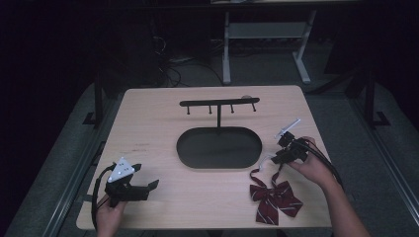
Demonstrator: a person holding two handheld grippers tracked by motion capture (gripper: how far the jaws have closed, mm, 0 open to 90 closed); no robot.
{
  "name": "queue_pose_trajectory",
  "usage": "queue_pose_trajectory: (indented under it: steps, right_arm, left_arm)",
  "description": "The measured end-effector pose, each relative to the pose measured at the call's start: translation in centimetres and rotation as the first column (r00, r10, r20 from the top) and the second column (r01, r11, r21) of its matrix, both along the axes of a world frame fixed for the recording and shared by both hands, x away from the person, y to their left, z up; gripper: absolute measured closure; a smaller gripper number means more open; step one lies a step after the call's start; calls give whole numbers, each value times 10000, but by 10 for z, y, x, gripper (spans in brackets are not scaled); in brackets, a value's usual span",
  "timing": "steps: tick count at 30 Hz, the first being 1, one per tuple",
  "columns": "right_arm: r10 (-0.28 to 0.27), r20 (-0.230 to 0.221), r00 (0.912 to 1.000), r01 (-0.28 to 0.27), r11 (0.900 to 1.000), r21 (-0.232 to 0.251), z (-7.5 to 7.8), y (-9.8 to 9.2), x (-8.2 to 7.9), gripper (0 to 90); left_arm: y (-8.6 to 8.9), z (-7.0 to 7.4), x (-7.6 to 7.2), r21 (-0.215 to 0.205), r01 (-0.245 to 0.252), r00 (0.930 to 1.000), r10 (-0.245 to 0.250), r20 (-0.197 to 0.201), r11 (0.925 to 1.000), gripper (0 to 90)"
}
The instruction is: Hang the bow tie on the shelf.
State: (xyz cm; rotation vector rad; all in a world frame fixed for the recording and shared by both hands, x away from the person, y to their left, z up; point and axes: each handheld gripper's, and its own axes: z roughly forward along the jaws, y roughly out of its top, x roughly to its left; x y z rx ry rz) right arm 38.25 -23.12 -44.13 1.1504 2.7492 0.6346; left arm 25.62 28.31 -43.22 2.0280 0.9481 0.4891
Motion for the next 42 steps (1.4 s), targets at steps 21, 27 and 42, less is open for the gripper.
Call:
queue_pose_trajectory:
  steps: [21,27,42]
  right_arm:
    - [150,-116,9998,-149,9998,130,2,0,-6,866]
    - [242,102,9997,-246,9987,455,17,-2,-13,869]
    - [670,471,9966,-714,9925,992,46,2,-24,870]
  left_arm:
    - [1,1,-1,-102,-126,9999,126,40,9999,131]
    - [1,1,-1,-53,-106,9999,106,75,9999,131]
    - [1,1,-2,-108,-160,9998,161,93,9998,131]
